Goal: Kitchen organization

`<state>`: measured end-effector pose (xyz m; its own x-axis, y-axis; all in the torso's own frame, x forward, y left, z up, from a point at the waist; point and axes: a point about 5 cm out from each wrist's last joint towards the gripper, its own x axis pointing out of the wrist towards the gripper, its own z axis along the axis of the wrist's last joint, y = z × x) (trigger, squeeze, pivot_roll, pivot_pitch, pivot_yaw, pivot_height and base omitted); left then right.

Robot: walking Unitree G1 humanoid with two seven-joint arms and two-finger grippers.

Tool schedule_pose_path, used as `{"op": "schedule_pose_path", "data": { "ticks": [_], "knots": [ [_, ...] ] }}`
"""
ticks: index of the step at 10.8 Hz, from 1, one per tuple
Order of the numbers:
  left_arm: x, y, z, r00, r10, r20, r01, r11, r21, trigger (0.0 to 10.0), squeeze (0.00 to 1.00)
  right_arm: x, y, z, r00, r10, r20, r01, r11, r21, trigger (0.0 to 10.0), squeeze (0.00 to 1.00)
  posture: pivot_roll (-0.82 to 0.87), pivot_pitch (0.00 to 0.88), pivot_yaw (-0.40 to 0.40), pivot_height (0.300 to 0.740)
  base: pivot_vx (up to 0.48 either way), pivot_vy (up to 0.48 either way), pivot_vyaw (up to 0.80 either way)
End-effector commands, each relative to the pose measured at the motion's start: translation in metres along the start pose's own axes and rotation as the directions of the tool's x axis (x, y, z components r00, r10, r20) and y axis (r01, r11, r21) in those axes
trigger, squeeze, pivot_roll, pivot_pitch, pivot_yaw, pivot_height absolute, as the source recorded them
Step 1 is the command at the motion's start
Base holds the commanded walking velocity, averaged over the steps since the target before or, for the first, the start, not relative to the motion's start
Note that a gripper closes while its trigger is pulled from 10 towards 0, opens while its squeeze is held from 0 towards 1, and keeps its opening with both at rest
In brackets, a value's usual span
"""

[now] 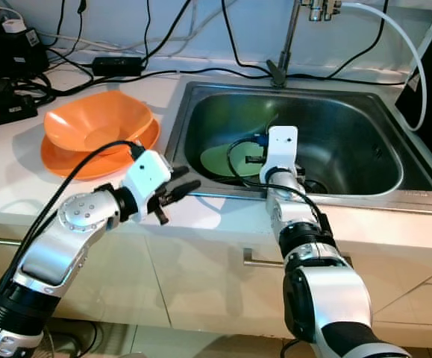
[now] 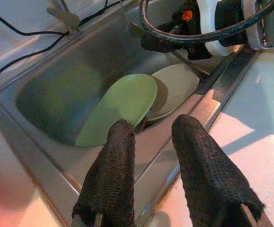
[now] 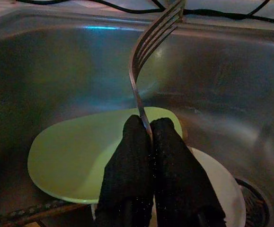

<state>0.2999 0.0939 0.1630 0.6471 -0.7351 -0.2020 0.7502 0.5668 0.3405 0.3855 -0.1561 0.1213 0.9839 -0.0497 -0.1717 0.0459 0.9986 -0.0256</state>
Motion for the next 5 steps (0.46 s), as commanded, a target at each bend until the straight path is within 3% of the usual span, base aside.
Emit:
{"op": "schedule_pose_path", "data": {
  "ticks": [1,2,3,5],
  "knots": [
    [-0.0008,-0.0018,0.0054,1.000,-0.018,0.010,0.018,1.000,0.016,10.0,0.00,-0.0049,0.0017,-0.0232,0.995,0.005,-0.096,-0.003,1.000,0.021,10.0,0.68,-0.01,0.004,-0.019,0.740,0.000,0.000,0.00],
    [-0.0008,-0.0023,0.0053,1.000,-0.021,0.007,0.021,1.000,0.014,10.0,0.00,-0.0047,0.0021,-0.0226,0.996,0.006,-0.092,-0.004,1.000,0.014,10.0,0.71,-0.01,0.004,-0.019,0.740,0.000,0.000,0.00],
    [-0.0009,-0.0026,0.0055,1.000,-0.021,0.006,0.021,1.000,0.013,10.0,0.00,-0.0045,0.0019,-0.0220,0.996,0.003,-0.089,-0.002,1.000,0.015,10.0,0.00,-0.01,0.004,-0.019,0.740,0.000,0.000,0.00],
    [-0.0005,-0.0024,0.0059,1.000,-0.021,0.004,0.021,1.000,0.011,10.0,0.00,-0.0041,0.0012,-0.0214,0.996,0.001,-0.088,0.000,1.000,0.013,10.0,0.00,-0.01,0.011,-0.015,0.740,0.000,0.000,0.00]
  ]
}}
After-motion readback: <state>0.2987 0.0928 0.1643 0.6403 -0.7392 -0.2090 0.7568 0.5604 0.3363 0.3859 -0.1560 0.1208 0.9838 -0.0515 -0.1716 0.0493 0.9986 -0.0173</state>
